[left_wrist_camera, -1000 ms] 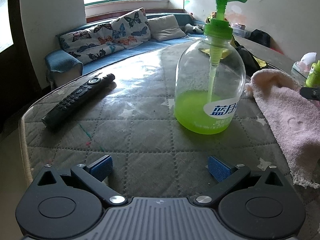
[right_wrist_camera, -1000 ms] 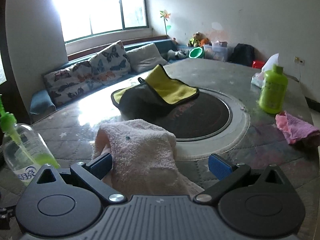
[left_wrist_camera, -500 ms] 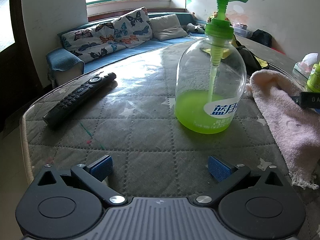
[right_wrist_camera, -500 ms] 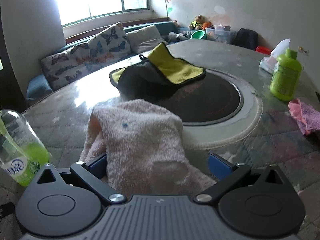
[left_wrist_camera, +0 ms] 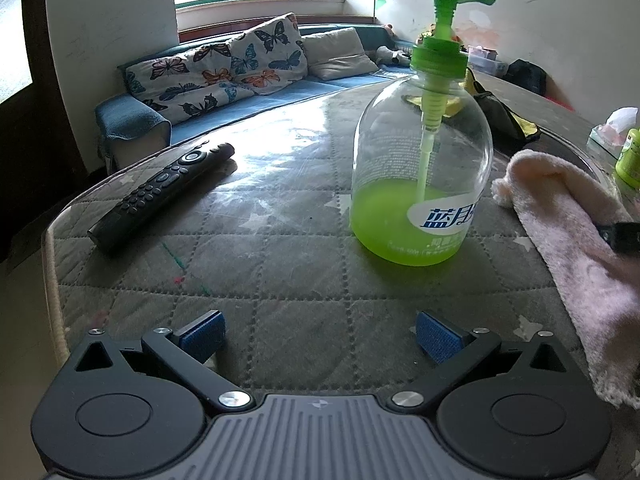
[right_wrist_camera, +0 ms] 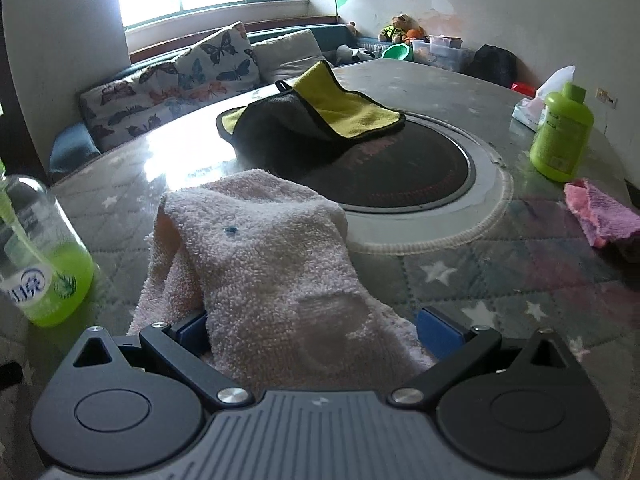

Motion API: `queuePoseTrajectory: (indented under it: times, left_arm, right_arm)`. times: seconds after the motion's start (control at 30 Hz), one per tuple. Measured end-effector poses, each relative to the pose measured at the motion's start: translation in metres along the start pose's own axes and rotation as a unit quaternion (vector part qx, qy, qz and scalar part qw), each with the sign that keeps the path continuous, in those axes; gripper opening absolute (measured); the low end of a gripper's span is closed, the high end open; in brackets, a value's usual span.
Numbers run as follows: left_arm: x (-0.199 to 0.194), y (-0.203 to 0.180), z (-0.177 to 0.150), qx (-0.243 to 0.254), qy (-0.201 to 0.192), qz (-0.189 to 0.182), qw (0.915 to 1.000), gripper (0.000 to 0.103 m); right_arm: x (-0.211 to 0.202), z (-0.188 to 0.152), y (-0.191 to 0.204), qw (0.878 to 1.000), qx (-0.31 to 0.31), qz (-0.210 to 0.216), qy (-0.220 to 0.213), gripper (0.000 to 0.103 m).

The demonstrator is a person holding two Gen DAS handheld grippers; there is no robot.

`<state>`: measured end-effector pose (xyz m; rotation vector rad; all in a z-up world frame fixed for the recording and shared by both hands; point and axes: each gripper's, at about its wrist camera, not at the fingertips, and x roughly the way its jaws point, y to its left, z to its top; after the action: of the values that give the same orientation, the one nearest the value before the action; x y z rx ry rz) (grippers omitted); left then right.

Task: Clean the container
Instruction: 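Hold the pink towel raised in the right tool beside the soap bottle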

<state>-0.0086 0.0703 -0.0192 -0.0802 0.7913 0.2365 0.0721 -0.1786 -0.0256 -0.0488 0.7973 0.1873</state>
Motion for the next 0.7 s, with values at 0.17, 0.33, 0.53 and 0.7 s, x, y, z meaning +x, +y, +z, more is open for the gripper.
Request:
queuePoseTrajectory:
  times: [0.17, 0.33, 0.53, 0.7]
  left_arm:
    - [-0.002, -0.001, -0.001, -0.001, 0.000, 0.001, 1.0000, 0.103]
    - [-0.002, -0.001, -0.003, 0.000, -0.002, 0.001, 1.0000, 0.103]
    - [-0.002, -0.001, -0.005, 0.006, -0.006, -0.005, 1.0000, 0.103]
    - [-0.001, 0.000, -0.004, 0.014, -0.006, -0.012, 0.9998, 0.103]
  right_arm:
    - [-0.012, -0.007, 0.000, 1.000, -0.024, -0.015, 0.002, 0.103]
    - [-0.026, -0.013, -0.001, 0.999, -0.039, -0.027, -0.003, 0.103]
    - [-0.058, -0.013, 0.002, 0.996, -0.044, -0.046, -0.060, 0.103]
    - [-0.079, -0.007, 0.012, 0.991, -0.051, -0.043, -0.112, 0.103]
